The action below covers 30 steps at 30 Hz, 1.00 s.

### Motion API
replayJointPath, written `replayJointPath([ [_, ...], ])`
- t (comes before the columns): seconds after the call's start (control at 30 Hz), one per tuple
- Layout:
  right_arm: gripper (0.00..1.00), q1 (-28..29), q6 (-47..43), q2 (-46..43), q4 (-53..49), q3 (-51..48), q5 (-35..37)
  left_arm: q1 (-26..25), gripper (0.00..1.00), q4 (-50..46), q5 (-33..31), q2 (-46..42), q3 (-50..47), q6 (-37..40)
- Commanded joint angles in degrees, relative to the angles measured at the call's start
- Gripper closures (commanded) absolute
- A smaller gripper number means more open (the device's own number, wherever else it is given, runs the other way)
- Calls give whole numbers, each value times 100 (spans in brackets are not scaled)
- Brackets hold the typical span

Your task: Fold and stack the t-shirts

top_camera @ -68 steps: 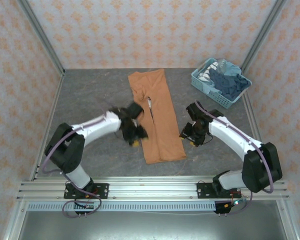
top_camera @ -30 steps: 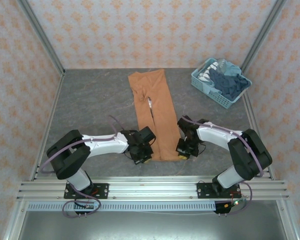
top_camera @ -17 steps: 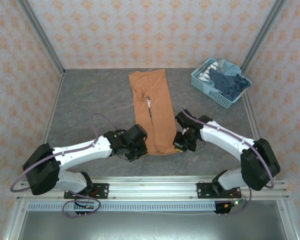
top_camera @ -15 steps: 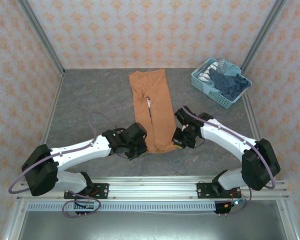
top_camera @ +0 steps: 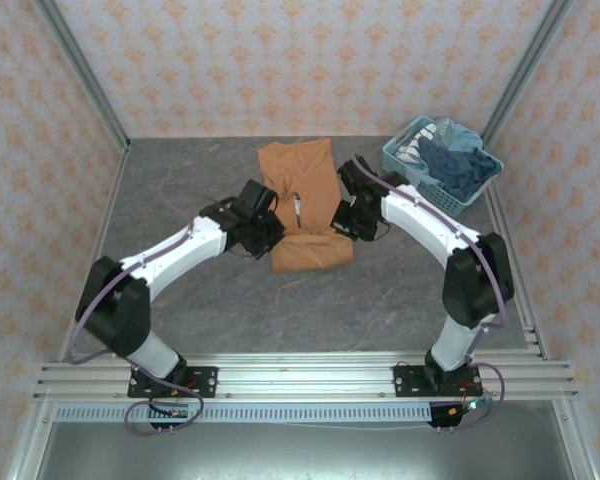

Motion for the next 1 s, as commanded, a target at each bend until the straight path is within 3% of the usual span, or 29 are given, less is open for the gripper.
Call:
replayJointPath([
  [0.0,100,-174,-291,488,-205,714,308,308,100,-376,33,407,643,610],
  [0.77,100,-761,-783,3725,-333,4587,-244,1321,100,-633,236,3035,3260,1276],
  [0.8,96,-773,-758,3841,-388,4714,-215,1350,100,-639,232,3136,3373,1288],
  [0.83,80,-794,-732,3964,-451,4854,-187,1386,96,-632,267,3273,3529,1322],
  [0.9,57,-834,-704,4085,-498,5037,-179,1425,69,-724,239,3442,3858,1383],
  [0.97,49,-863,-751,4042,-455,5144,-183,1417,56,-799,126,3422,4099,1475],
])
